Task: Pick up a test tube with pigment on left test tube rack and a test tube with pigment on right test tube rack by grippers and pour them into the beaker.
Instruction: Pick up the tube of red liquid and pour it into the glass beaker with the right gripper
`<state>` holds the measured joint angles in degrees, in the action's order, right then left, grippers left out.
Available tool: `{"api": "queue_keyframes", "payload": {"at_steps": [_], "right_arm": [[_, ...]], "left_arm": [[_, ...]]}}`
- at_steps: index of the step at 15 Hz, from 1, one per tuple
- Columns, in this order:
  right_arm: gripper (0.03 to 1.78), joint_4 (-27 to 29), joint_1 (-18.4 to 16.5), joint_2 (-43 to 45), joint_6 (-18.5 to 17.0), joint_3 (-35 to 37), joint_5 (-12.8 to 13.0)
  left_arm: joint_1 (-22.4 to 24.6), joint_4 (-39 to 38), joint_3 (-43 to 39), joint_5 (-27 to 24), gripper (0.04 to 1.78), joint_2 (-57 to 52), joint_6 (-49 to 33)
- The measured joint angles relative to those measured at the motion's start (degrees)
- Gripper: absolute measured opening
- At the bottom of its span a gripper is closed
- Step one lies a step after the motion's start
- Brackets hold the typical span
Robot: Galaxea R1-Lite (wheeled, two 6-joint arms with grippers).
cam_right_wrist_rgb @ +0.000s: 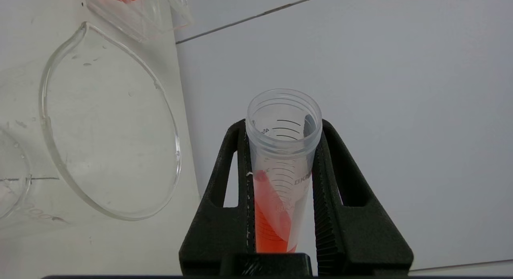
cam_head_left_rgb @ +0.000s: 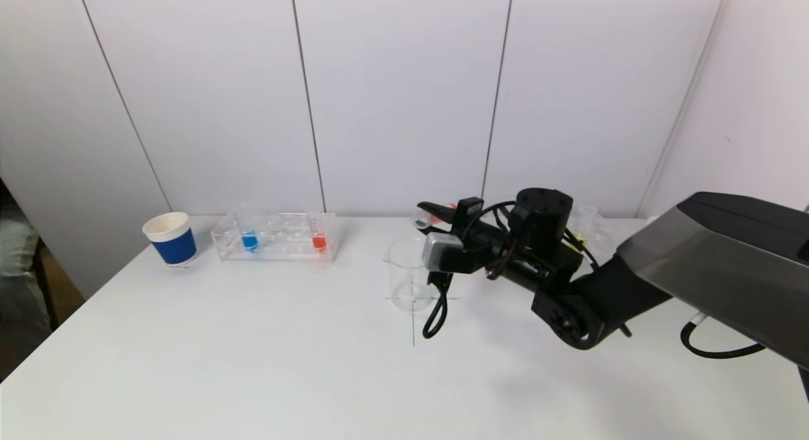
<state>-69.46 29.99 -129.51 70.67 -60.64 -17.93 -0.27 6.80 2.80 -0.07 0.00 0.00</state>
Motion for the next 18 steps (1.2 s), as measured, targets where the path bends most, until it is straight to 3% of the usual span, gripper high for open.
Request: {"api": "queue_keyframes", "payload": {"at_steps": [8,18], "right_arm": [[0.47,-0.2,0.0,0.0,3.0,-0.3,-0.2],[0.47,0.0,-0.8,-1.3,10.3,-2.1,0.1]], "left_arm": [[0.0,0.0,0.0,0.0,1.76,0.0,0.0],[0.0,0.0,0.0,0.0,1.76,0.0,0.0]]}}
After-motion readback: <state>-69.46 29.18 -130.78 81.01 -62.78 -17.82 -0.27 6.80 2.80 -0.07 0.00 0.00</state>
